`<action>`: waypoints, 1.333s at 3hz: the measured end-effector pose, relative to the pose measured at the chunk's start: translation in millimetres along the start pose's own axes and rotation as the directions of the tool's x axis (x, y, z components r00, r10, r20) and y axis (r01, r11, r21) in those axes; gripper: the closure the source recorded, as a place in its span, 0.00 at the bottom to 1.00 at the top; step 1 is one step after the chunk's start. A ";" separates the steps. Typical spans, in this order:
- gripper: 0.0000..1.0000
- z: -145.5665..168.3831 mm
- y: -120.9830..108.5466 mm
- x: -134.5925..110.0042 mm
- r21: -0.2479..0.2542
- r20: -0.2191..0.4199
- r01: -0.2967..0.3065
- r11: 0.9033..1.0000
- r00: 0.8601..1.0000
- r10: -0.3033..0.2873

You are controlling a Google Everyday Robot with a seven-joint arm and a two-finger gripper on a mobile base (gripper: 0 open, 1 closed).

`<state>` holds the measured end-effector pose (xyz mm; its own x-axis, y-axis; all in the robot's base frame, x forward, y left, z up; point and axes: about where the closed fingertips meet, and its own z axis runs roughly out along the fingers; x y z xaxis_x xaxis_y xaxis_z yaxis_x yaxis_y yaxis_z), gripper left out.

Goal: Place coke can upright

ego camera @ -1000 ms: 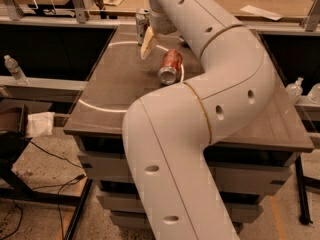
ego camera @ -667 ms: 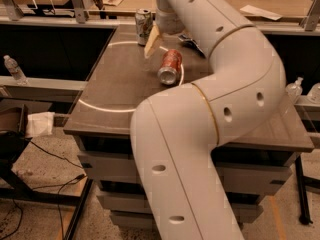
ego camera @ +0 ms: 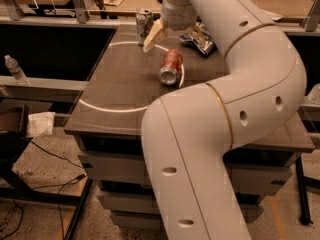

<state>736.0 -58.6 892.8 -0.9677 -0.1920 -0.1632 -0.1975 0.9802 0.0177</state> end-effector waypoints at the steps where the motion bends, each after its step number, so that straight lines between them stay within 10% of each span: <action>1: 0.00 -2.6 12.5 0.0 -0.002 -0.007 0.007 1.000 1.000 -0.007; 4: 0.00 20.4 8.0 14.8 0.018 -0.089 -0.072 0.997 0.993 0.073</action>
Offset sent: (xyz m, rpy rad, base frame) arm -0.0633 -0.0096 0.0080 -0.1280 0.3125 -0.0583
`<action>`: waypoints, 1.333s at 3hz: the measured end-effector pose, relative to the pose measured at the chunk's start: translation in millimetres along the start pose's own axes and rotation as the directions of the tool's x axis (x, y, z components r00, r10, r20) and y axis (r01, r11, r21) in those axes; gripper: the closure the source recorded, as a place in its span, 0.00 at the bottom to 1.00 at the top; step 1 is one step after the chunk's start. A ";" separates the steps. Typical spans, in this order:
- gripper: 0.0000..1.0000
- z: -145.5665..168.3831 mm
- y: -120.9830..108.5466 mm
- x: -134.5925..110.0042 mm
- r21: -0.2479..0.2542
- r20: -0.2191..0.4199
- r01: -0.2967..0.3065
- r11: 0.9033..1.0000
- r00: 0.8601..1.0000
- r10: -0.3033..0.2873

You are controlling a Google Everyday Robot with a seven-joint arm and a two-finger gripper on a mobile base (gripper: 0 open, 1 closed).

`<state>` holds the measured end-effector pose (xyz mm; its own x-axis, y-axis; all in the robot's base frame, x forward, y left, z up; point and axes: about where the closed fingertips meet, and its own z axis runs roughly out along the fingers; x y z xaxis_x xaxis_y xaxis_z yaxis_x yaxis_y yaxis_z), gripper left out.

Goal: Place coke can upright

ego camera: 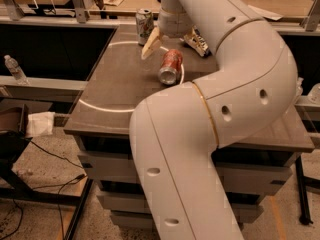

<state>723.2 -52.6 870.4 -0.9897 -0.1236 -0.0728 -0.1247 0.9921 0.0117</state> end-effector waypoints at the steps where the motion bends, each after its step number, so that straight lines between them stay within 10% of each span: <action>1: 0.00 6.5 0.9 5.4 -0.009 -0.026 -0.005 1.000 1.000 0.005; 4: 0.00 24.9 14.1 15.3 -0.021 -0.091 0.018 1.000 0.996 -0.019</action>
Offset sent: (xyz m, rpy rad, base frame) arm -0.0722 -0.0100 -0.0010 -0.0574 0.3167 0.0142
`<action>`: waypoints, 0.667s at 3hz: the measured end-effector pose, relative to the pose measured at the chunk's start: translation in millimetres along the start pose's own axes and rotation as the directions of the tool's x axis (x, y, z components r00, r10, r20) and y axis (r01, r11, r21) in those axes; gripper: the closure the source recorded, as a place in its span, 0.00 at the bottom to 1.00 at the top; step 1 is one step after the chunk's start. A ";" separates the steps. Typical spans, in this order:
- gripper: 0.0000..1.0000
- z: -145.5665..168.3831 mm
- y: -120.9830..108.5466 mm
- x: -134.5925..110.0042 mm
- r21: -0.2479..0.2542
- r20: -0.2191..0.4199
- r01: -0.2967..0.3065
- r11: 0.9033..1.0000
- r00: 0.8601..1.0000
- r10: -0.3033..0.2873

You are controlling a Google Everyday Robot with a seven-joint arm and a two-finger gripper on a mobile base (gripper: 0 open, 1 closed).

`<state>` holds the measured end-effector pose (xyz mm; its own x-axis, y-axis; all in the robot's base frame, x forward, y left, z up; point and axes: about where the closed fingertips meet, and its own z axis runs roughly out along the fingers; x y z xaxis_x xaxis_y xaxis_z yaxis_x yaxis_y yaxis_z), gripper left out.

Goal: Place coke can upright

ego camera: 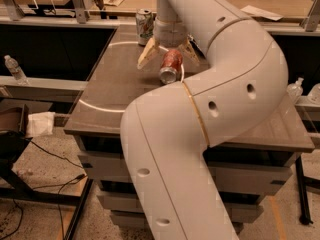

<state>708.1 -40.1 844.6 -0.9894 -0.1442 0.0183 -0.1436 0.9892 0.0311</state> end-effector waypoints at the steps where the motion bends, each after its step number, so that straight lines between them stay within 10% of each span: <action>1: 0.16 5.5 2.6 -2.0 0.001 -0.009 0.026 1.000 1.000 -0.026; 2: 0.40 11.6 6.0 -1.1 -0.005 -0.024 0.060 0.998 0.998 -0.060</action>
Offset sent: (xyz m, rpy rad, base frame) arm -0.0417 -0.0065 -0.0019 -0.0388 0.2037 0.1097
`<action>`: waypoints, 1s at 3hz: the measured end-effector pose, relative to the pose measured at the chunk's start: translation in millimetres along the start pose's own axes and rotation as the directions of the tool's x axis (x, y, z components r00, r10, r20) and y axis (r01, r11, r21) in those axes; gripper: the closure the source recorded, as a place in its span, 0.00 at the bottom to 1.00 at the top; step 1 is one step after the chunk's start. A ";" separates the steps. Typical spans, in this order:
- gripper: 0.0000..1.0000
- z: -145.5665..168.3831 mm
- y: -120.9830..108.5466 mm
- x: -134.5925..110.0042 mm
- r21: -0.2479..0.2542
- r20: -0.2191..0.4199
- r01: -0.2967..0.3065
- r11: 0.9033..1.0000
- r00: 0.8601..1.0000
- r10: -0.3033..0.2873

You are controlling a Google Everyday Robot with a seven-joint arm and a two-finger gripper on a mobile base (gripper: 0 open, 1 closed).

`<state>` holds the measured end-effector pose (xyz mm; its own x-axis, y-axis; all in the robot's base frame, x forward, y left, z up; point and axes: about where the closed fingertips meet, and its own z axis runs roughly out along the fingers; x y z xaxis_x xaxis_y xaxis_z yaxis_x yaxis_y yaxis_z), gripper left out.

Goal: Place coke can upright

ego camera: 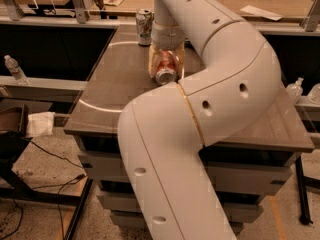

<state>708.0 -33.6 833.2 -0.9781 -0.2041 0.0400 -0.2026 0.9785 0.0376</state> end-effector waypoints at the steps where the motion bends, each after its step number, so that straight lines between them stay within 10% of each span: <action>1: 0.64 4.2 0.4 0.9 0.002 -0.012 0.021 1.000 1.000 -0.021; 3: 1.00 -26.9 -8.1 7.1 -0.050 0.066 0.102 0.994 0.993 -0.098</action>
Offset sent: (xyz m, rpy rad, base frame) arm -0.0431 -0.0203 0.0219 -0.0418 0.1538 0.0745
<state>703.9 -43.8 860.1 -0.9544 -0.2971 -0.0295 -0.2986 0.9500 0.0918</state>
